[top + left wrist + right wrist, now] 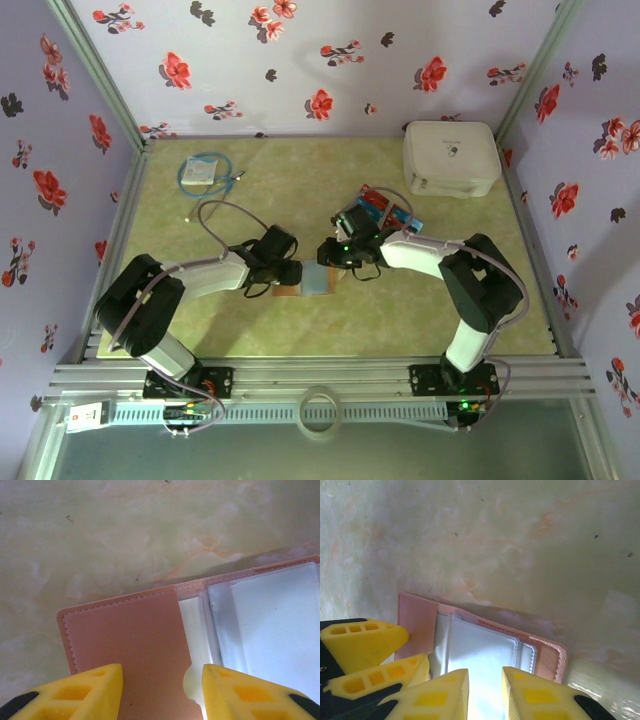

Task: Put the credit cards into the card holder
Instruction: Flip over the card slot on the card holder.

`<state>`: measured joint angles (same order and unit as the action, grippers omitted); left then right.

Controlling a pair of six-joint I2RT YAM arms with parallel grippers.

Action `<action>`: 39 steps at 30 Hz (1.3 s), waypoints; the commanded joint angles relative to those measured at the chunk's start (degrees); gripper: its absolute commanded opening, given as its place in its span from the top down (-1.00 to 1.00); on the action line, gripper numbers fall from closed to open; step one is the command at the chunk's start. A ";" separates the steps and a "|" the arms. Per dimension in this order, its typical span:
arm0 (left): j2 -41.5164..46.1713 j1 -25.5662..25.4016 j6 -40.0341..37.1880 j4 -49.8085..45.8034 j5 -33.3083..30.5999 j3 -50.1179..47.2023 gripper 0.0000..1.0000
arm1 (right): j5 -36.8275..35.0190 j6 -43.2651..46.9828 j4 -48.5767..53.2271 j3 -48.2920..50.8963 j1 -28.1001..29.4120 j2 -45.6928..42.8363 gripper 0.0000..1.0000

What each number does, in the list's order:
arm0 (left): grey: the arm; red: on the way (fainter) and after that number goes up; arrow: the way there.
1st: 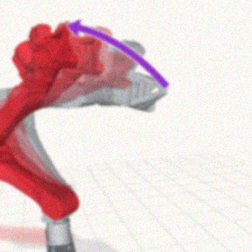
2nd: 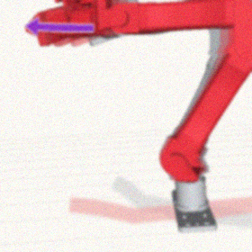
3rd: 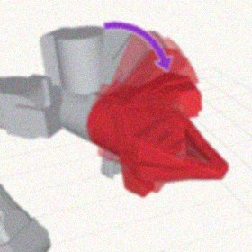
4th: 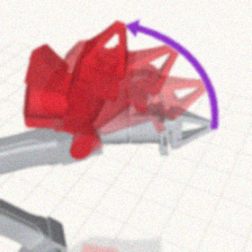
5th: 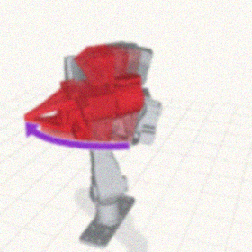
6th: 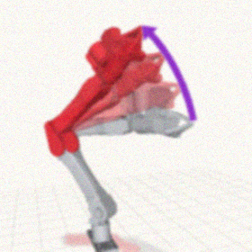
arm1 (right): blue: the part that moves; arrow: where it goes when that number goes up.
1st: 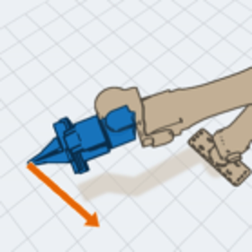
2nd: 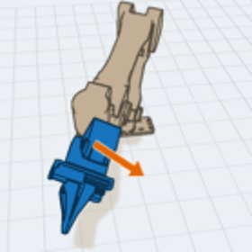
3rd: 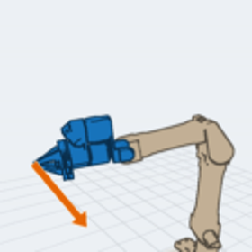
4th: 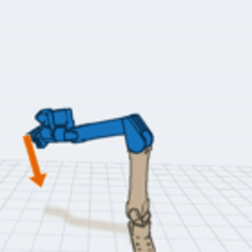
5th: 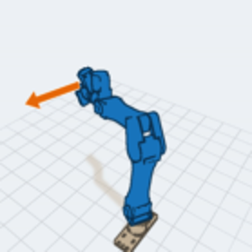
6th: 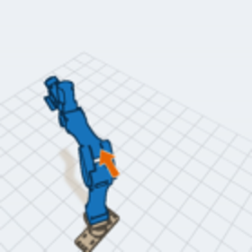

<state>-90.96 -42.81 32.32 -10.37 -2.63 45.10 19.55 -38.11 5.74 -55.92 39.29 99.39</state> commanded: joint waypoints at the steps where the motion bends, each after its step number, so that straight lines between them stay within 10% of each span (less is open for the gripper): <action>1: 0.33 -0.44 -1.49 1.79 -1.24 -1.07 0.06 | 0.60 -0.59 -0.80 -2.13 0.48 1.19 0.54; 39: 10.31 -2.18 0.72 4.84 0.06 -5.02 -0.15 | -0.85 -2.14 -3.87 1.96 1.97 5.68 0.62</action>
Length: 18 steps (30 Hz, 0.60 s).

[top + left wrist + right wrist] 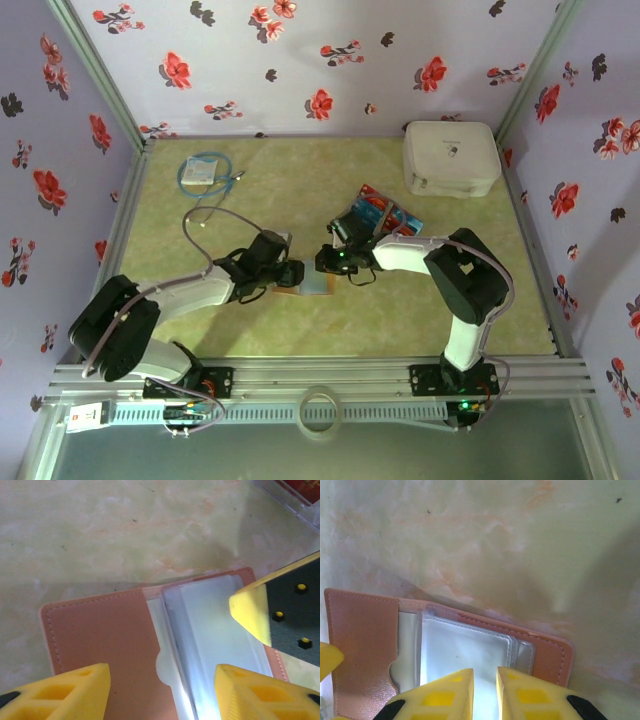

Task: Put the credit cards into the card holder
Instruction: Flip over the card slot on the card holder.

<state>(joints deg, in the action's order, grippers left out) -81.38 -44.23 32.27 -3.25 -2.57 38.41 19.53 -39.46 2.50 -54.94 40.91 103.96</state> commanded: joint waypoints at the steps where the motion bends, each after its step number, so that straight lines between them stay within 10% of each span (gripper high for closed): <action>1: 0.54 -0.90 1.02 -2.30 -0.05 1.44 -0.15 | -0.81 -0.84 -0.73 1.06 0.39 1.15 0.62; 18: -0.89 -1.37 -0.68 8.95 -0.95 -6.58 -0.21 | 0.25 -1.93 -1.62 0.31 1.09 2.51 0.63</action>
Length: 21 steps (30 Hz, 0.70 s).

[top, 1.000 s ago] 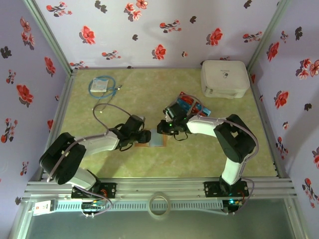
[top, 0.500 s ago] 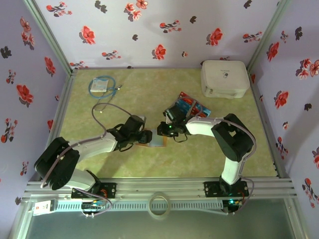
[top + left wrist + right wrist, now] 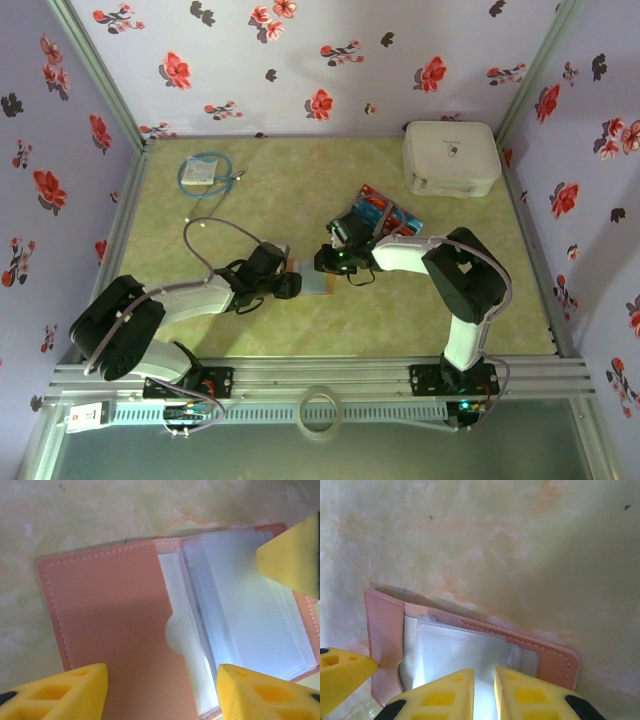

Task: Put the credit cards into the card holder
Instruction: Flip over the card slot on the card holder.

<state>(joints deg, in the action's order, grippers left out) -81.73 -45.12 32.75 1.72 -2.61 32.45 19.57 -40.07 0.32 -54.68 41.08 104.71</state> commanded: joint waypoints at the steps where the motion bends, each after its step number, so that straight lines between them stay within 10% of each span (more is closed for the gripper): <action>1: -0.59 -0.42 -1.28 4.54 -0.66 -0.84 -0.22 | 0.32 -1.41 0.53 -0.28 1.22 2.00 0.63; 21: -2.22 -0.40 -5.62 1.70 -0.99 -0.29 -0.22 | 0.04 -2.11 1.08 -2.81 2.68 3.69 0.61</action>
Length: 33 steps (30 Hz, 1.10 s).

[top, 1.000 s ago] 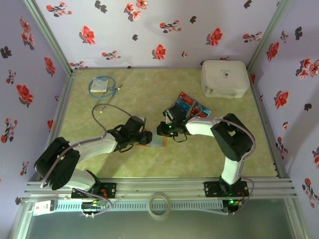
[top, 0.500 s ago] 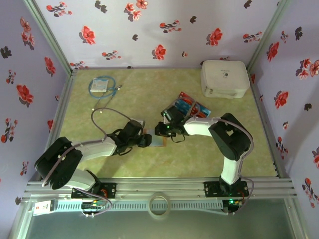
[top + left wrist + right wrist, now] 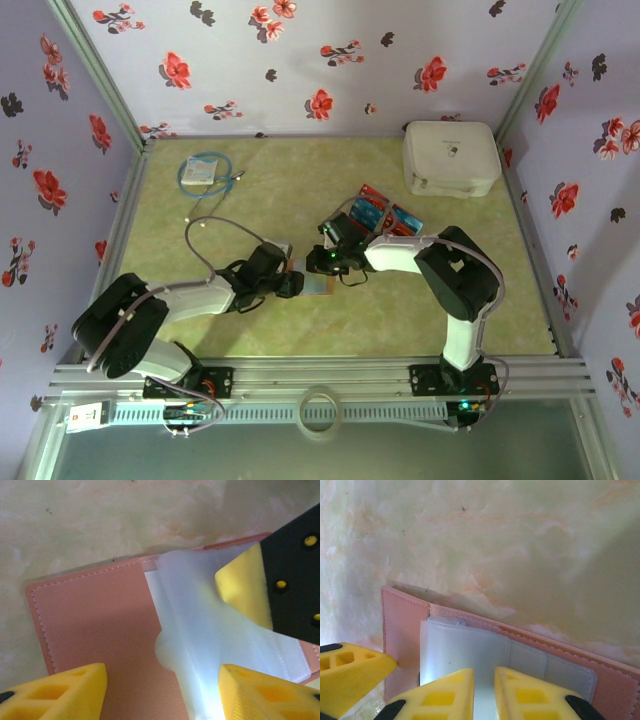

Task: Put the credit cards into the card holder
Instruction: Flip over the card slot on the card holder.

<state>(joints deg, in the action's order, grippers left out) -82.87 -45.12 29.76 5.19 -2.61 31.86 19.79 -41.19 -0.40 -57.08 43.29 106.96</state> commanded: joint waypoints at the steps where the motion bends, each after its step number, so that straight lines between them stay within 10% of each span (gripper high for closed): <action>1: -1.43 -0.41 -3.15 -2.23 -1.14 0.46 -0.21 | -0.12 -1.09 1.81 -0.40 0.48 1.33 0.60; 33: -9.15 -1.38 -5.33 -3.25 -3.01 0.84 -0.07 | -2.60 -3.20 2.19 0.39 -1.93 -4.99 -0.06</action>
<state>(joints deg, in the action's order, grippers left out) -88.95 -45.82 24.62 8.32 -6.57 34.79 18.28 -43.27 1.54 -57.63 41.56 103.09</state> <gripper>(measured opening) 0.537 0.525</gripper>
